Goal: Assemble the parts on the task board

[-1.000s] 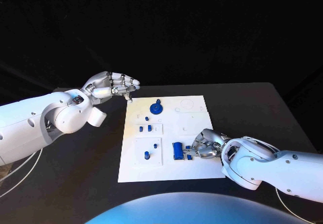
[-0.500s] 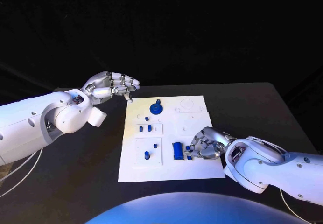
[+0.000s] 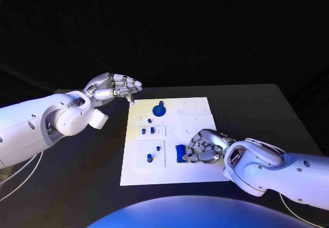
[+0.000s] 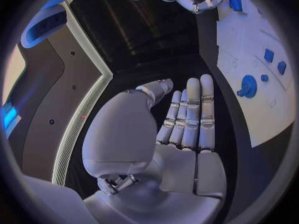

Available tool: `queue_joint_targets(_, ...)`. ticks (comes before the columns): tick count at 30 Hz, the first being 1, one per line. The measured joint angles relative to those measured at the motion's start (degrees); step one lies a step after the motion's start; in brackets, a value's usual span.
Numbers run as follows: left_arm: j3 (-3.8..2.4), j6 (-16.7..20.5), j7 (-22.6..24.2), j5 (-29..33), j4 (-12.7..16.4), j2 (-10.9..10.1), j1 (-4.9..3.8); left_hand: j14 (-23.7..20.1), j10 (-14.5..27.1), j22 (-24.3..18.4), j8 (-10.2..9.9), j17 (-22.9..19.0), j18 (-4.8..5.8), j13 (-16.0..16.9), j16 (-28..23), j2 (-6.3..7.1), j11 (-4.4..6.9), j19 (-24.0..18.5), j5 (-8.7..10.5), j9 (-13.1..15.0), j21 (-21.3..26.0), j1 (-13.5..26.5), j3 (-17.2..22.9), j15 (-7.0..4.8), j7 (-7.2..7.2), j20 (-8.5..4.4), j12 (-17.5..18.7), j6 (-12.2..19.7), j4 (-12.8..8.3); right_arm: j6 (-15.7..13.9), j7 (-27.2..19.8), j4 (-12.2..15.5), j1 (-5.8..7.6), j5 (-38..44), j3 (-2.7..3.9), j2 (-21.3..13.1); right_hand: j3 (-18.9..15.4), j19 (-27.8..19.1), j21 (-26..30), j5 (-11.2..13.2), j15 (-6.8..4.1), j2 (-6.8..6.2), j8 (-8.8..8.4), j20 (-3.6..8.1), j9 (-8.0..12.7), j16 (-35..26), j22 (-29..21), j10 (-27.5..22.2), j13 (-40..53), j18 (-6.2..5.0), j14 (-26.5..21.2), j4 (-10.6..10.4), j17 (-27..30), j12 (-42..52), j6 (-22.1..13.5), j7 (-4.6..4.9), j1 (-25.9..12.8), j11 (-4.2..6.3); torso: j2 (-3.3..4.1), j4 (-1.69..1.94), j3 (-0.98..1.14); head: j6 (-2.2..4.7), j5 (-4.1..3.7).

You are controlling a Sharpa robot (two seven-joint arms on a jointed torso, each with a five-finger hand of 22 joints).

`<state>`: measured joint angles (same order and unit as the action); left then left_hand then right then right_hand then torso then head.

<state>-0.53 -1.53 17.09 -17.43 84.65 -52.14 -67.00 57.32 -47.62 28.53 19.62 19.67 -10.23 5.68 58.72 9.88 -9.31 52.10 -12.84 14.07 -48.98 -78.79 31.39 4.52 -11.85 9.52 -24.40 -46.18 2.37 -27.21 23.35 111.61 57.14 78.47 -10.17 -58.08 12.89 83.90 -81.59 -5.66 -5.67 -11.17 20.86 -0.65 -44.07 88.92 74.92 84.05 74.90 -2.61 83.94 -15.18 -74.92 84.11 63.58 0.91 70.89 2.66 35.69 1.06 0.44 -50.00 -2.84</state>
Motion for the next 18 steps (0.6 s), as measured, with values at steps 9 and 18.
queue_joint_targets(9,0.0,-0.01,0.0,0.0,0.04,-0.04,0.0,0.0,0.0,0.0,0.0,0.0,0.0,0.0,0.0,0.0,0.0,0.0,0.0,0.0,0.0,0.0,0.0,0.0,0.0,0.0,0.0,0.0,0.0,0.56,1.08,-1.21,0.0,2.02,0.0,1.26,0.0,0.11,-0.17,0.0,-0.19,0.54,0.0,0.26,0.0,0.0,0.0,0.0,0.0,0.0,0.19,0.0,0.0,0.31,0.0,0.0,1.28,0.0,0.02,0.02,-0.02,0.0,0.14)
queue_joint_targets(18,0.0,-0.02,0.0,0.0,0.05,-0.07,0.0,0.0,0.0,0.0,0.0,0.0,0.0,0.0,0.0,0.0,0.0,0.0,0.0,0.0,0.0,0.0,0.0,0.0,0.0,0.0,0.0,0.0,0.0,0.98,2.07,-1.78,0.0,3.17,0.0,1.82,0.44,0.11,-0.17,0.0,-0.39,0.01,-0.01,0.25,0.01,0.0,-0.01,-0.17,0.04,-0.01,-0.02,0.44,0.01,0.54,0.2,-0.19,3.46,0.17,0.01,-0.05,-0.01,0.0,0.23)
